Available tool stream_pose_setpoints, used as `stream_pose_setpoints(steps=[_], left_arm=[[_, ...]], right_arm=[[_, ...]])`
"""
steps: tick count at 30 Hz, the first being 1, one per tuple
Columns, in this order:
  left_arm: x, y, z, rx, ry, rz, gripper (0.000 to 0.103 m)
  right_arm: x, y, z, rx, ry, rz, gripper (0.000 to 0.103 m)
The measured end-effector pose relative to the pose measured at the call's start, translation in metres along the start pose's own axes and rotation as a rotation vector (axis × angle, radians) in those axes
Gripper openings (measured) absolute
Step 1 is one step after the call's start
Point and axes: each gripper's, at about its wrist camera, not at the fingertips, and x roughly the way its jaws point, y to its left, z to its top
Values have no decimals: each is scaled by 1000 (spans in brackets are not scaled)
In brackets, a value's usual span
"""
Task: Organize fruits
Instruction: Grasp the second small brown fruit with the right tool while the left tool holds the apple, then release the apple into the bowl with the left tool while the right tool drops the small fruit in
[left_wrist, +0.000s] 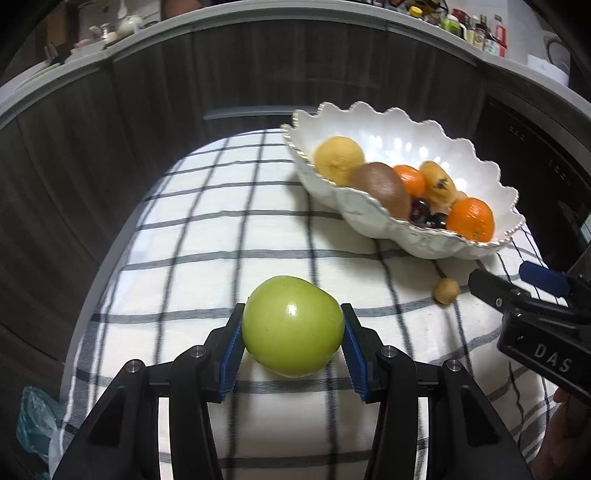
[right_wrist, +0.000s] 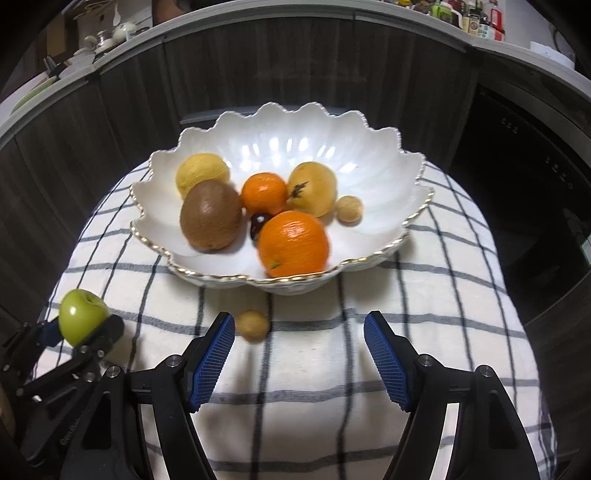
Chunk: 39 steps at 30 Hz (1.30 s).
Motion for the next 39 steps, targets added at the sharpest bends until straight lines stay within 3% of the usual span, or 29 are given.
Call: stream_pose_setpoints(steps=[7, 9, 15, 22, 28, 39], left_arm=[[-1, 17, 1, -42, 1, 4, 48], [-1, 18, 1, -45, 1, 4, 48], [-3, 21, 1, -54, -4, 2, 48], [-2, 25, 2, -66, -5, 0, 48], [-2, 26, 2, -68, -2, 0, 48], [-8, 21, 4, -57, -15, -1, 48]], right_arm=[[11, 17, -3, -29, 14, 11, 71], [16, 19, -2, -32, 21, 18, 60], [29, 22, 1, -48, 37, 32, 43], [40, 28, -3, -62, 63, 42, 39], [44, 29, -6, -68, 62, 59, 26], [23, 26, -4, -72, 37, 71, 25]])
